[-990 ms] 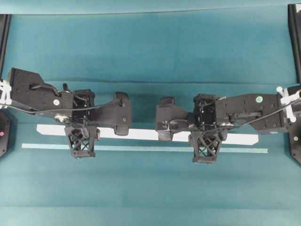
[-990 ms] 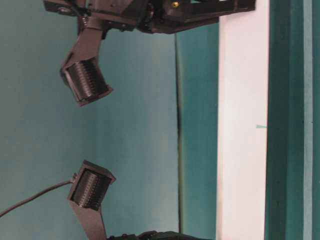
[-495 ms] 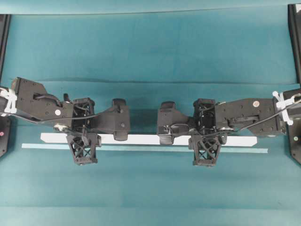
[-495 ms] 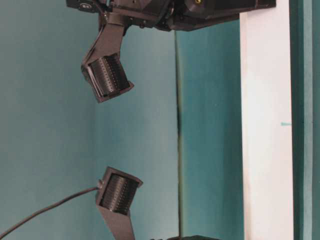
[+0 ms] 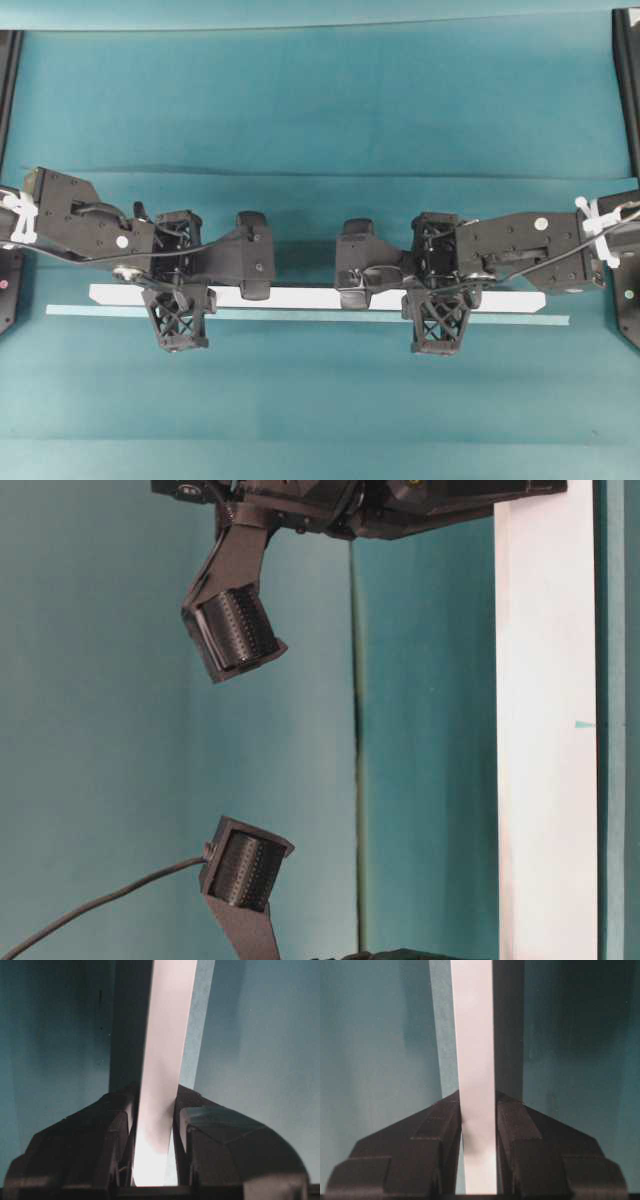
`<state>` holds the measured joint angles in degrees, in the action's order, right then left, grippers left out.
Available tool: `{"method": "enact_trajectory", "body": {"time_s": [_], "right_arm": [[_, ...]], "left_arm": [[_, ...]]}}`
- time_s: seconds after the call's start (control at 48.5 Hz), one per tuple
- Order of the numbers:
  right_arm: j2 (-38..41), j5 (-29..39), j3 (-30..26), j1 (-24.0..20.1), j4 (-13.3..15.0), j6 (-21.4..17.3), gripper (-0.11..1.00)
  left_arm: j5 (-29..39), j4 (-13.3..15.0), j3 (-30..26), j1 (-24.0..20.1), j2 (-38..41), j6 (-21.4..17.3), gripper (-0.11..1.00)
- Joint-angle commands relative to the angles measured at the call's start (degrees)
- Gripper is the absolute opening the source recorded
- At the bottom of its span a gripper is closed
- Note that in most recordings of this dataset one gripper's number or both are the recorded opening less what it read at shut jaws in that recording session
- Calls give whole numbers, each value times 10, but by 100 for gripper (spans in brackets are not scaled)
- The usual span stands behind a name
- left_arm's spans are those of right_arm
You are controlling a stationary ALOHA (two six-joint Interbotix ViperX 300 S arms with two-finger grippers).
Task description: Lift a wooden board with both hands.
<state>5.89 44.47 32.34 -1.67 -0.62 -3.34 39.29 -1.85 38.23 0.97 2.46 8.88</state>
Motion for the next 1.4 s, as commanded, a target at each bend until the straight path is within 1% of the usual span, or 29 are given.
{"method": "enact_trajectory", "body": {"time_s": [0.0,0.351,0.578,0.784,1.032,1.073,1.217,1.279,1.3,1.341,1.382], "right_arm": [[5,5,10,-7,-3,3,22],[9,-12,20,-7,-4,2,22],[16,-33,20,-7,-3,2,22],[17,-74,25,-6,-3,-2,22],[16,-82,25,-4,-4,0,22],[15,-83,26,-3,-4,1,22],[15,-86,26,-2,-8,1,22],[15,-88,28,-1,-10,1,23],[14,-88,28,0,-10,1,26],[13,-90,29,2,-10,0,36],[13,-91,30,3,-10,-6,49]], "left_arm": [[0,0,4,-3,0,10,18],[-13,0,7,-2,8,19,18],[-23,0,9,-1,6,13,18],[-24,0,9,-1,4,4,18],[-21,0,11,-3,3,4,19],[-21,0,12,-3,3,7,26],[-28,0,17,1,-1,4,69],[-35,0,18,2,-2,4,84],[-36,0,18,2,-3,4,88],[-39,0,18,2,-4,4,95],[-40,0,18,2,-4,4,97]]}}
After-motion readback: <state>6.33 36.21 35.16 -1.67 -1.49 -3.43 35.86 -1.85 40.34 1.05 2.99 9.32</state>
